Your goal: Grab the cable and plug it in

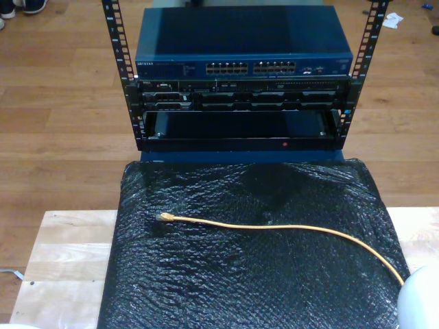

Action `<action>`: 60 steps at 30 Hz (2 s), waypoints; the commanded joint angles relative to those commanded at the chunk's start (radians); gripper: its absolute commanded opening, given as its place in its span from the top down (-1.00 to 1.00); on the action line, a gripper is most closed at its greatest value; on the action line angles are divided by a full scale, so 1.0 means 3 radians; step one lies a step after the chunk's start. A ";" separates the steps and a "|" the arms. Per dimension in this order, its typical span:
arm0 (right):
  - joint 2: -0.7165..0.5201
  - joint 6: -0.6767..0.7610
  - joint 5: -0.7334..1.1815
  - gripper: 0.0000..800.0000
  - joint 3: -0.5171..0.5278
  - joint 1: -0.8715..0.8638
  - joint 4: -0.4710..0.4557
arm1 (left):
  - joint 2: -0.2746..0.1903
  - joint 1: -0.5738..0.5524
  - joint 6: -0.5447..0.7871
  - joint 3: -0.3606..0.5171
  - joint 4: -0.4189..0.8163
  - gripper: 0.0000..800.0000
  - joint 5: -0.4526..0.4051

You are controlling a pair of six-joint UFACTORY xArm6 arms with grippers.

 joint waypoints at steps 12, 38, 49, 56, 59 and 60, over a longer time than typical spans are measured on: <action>0.0000 -0.0005 0.0000 -0.99 0.0000 0.0005 -0.0005 | 0.0000 0.0000 0.0000 0.0000 -0.0005 -1.00 0.0000; -0.0220 0.0015 0.0322 -1.00 -0.0215 0.0010 -0.0005 | 0.0000 -0.0010 -0.0020 -0.0123 0.0005 -1.00 0.0199; -0.0194 0.0481 0.1084 -1.00 -0.0823 0.0015 0.0000 | -0.0138 -0.0015 -0.0051 -0.0404 0.0010 -1.00 0.0680; -0.0102 0.0890 0.1519 -1.00 -0.1253 0.0113 0.0000 | -0.0153 -0.0046 -0.0148 -0.0706 0.0005 -1.00 0.1002; 0.0046 0.1100 0.1693 -1.00 -0.1499 0.0225 0.0005 | -0.0164 -0.0184 -0.0302 -0.0854 -0.0010 -1.00 0.1166; 0.0097 0.1202 0.1729 -1.00 -0.1580 0.0297 0.0010 | -0.0164 -0.0245 -0.0358 -0.0900 -0.0036 -1.00 0.1233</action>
